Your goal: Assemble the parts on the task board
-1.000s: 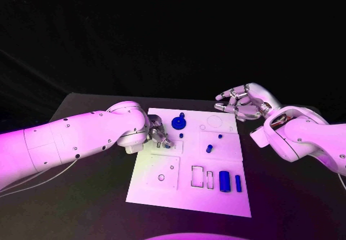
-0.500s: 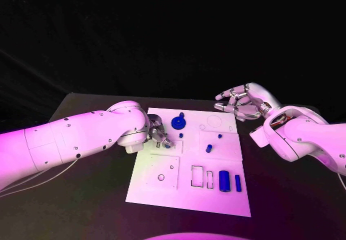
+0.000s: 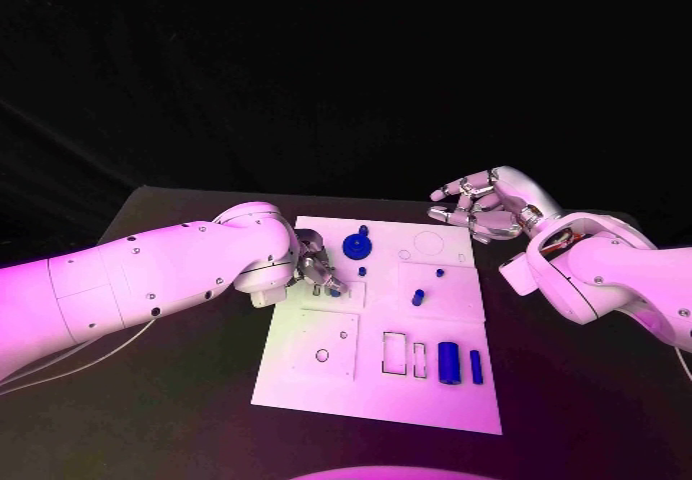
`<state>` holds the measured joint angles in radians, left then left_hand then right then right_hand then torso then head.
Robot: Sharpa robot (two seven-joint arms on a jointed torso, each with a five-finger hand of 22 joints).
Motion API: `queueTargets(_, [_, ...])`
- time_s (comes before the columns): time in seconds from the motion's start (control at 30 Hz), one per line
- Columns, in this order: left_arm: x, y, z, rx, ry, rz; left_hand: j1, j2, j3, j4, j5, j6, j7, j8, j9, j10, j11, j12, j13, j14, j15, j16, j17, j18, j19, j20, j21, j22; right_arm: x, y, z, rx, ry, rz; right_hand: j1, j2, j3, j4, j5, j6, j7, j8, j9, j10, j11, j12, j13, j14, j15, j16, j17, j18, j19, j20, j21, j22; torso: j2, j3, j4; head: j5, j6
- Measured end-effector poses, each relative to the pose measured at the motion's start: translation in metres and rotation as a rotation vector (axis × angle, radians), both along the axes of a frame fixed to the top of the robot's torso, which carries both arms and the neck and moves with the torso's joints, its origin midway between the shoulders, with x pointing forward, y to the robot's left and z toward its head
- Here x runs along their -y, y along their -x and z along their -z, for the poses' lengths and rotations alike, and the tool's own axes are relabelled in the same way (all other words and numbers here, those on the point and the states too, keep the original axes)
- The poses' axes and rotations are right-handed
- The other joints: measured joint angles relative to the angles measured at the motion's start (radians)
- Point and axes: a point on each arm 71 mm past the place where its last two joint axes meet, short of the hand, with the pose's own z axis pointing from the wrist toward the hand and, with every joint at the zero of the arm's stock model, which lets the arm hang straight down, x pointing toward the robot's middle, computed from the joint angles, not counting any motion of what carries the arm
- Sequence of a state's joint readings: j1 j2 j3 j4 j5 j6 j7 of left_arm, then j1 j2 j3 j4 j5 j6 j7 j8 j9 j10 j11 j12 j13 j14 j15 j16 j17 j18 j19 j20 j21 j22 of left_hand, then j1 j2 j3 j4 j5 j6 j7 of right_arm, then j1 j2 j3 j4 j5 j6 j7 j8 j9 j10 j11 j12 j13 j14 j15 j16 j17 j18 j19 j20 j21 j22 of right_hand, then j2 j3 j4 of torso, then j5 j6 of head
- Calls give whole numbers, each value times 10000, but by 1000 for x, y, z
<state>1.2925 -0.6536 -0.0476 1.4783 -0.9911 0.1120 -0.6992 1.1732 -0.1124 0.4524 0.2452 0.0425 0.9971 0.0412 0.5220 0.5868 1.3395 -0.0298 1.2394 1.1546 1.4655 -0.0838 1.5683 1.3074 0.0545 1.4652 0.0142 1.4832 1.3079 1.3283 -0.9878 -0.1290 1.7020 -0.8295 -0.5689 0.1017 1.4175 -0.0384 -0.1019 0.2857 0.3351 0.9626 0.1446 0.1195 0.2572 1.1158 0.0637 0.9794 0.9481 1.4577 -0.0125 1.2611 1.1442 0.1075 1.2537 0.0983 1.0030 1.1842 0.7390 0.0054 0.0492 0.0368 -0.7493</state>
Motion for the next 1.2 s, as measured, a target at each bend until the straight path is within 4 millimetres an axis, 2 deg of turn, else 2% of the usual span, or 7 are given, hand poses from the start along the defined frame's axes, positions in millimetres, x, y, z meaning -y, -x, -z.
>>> queueTargets(0.17, [0,0,0,-65,64,-31,-25,154,31,31,8,1,1,1,16,0,0,0,0,0,0,0,0,1,0,0,0,0,0,0,0,-4,0,1,0,0,0,0,0,0,0,0,0,0,0,0,0,0,0,0,0,0,0,0,0,0,-1,2,0,10,0])
queueTargets(0.9, [-1,0,0,-180,160,-90,-86,328,65,54,37,-24,-21,47,60,0,0,0,1,0,0,0,-1,0,0,0,0,-2,1,0,1,-20,2,12,0,0,0,0,0,0,0,0,-3,0,0,0,1,0,0,0,0,0,0,0,0,1,-3,7,-1,44,-36])
queueTargets(1.1, [-1,0,0,-183,167,-77,-18,390,216,-100,10,-116,-39,64,79,-11,-10,-115,-72,0,1,0,-1,1,0,0,0,-3,1,0,1,-22,2,13,0,0,0,0,0,0,0,0,-3,0,0,0,1,0,0,0,0,0,0,0,0,0,-4,7,2,50,-37])
queueTargets(1.2, [-1,0,0,-182,170,-77,163,283,301,-329,8,-223,-38,66,81,-129,-18,-236,-191,0,1,0,-1,1,0,1,0,-3,1,0,1,-23,2,14,0,0,0,0,0,0,0,0,-3,0,0,0,1,0,0,0,0,0,0,0,0,1,-5,6,2,51,-38])
